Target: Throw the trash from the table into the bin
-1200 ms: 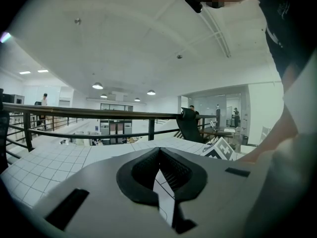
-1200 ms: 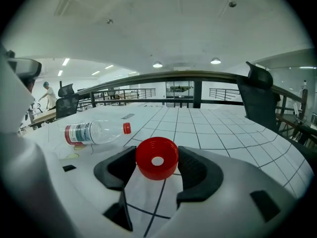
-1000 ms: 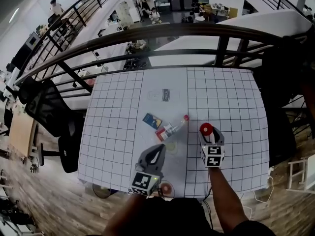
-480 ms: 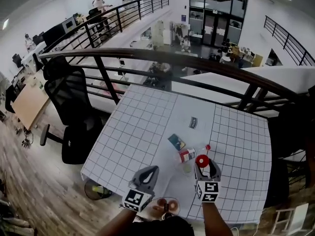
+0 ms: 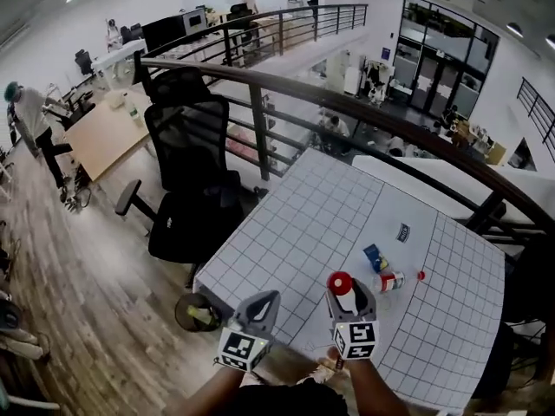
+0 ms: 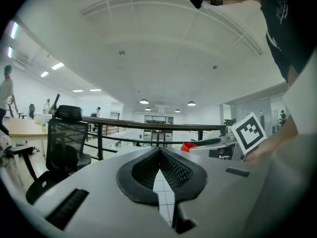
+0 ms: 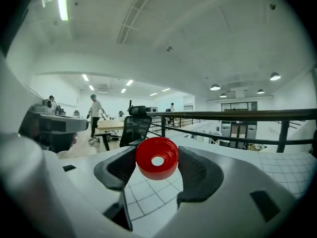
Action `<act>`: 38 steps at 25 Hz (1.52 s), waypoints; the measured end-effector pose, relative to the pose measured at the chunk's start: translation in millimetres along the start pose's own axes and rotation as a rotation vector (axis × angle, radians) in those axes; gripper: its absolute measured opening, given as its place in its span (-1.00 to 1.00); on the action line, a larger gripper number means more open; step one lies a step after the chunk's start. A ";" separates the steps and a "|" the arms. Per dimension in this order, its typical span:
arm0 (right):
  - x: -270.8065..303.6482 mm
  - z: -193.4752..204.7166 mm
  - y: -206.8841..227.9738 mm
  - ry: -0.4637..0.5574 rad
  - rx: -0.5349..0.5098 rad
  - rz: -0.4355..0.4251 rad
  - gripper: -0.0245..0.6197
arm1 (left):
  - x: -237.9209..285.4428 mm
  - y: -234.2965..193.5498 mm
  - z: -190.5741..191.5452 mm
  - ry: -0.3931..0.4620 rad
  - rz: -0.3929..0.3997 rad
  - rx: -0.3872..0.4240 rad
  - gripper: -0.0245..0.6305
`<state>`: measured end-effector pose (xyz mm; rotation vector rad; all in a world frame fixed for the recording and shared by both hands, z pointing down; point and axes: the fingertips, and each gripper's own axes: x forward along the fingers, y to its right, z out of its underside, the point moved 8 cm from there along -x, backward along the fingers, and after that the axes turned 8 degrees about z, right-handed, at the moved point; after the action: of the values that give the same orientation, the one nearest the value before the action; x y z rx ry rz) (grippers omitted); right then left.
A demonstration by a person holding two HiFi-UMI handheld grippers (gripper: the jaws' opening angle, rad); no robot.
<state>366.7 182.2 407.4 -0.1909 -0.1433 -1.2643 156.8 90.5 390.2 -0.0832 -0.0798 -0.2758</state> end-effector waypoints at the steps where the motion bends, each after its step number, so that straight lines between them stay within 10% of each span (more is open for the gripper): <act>1: 8.7 -4.3 -17.0 0.002 -0.012 -0.030 -0.05 | -8.8 -10.0 -0.2 0.004 -0.021 -0.001 -0.87; 17: 60.8 -35.1 -298.1 0.080 -0.075 -0.462 -0.05 | -221.7 -130.3 5.5 0.079 -0.348 -0.008 -0.87; 38: 156.8 -46.6 -489.6 0.077 -0.144 -0.926 -0.05 | -334.4 -239.9 40.2 0.036 -0.799 -0.090 -0.87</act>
<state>-54.4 -115.8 426.3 -0.2058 -0.0706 -2.2052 -232.5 -46.0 417.0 -0.1334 -0.0617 -1.0791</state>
